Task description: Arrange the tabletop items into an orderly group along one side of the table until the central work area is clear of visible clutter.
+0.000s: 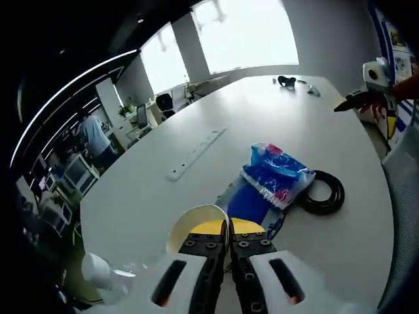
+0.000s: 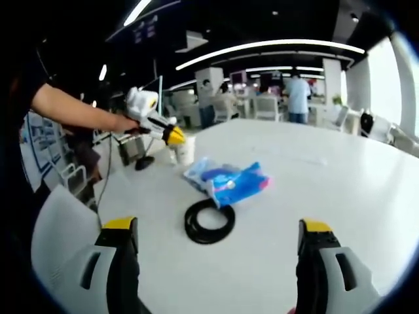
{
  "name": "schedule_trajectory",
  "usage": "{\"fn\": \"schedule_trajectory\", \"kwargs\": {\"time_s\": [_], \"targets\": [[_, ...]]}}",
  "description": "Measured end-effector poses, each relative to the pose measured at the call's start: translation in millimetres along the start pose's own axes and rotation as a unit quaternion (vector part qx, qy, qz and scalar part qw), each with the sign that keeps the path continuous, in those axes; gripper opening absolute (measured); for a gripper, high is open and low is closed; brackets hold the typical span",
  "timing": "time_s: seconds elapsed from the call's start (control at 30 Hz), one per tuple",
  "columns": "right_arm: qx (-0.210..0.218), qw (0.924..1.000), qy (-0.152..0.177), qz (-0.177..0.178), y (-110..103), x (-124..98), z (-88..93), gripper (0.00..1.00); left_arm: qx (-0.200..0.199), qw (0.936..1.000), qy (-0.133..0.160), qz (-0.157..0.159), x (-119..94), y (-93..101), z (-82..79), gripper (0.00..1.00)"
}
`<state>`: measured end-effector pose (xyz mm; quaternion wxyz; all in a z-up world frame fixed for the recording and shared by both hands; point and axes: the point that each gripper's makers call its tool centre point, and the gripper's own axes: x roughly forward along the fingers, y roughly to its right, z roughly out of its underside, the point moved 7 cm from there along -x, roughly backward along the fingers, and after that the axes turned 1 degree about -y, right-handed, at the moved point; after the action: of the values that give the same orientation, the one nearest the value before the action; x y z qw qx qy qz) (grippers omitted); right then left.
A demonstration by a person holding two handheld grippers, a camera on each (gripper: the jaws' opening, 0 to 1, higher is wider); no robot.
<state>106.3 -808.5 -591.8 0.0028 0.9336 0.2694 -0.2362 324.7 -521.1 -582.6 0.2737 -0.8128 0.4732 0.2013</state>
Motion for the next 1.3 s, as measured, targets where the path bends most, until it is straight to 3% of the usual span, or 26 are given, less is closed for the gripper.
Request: {"fn": "schedule_trajectory", "kwargs": {"time_s": [0.33,0.73,1.3], "targets": [[0.004,1.0000,-0.003,0.007,5.2,-2.5,2.4,1.00,0.013,0.9993,-0.004,-0.035,4.0,-5.7,9.1,0.00],[0.005,0.9999,-0.010,0.012,10.0,-5.1,5.1,1.00,0.023,0.9987,-0.010,-0.045,15.4,-4.1,15.6,0.00],[0.005,0.9995,-0.026,0.018,15.8,-7.3,11.4,1.00,0.003,0.9980,-0.016,-0.060,22.5,-5.3,26.7,0.00]]}}
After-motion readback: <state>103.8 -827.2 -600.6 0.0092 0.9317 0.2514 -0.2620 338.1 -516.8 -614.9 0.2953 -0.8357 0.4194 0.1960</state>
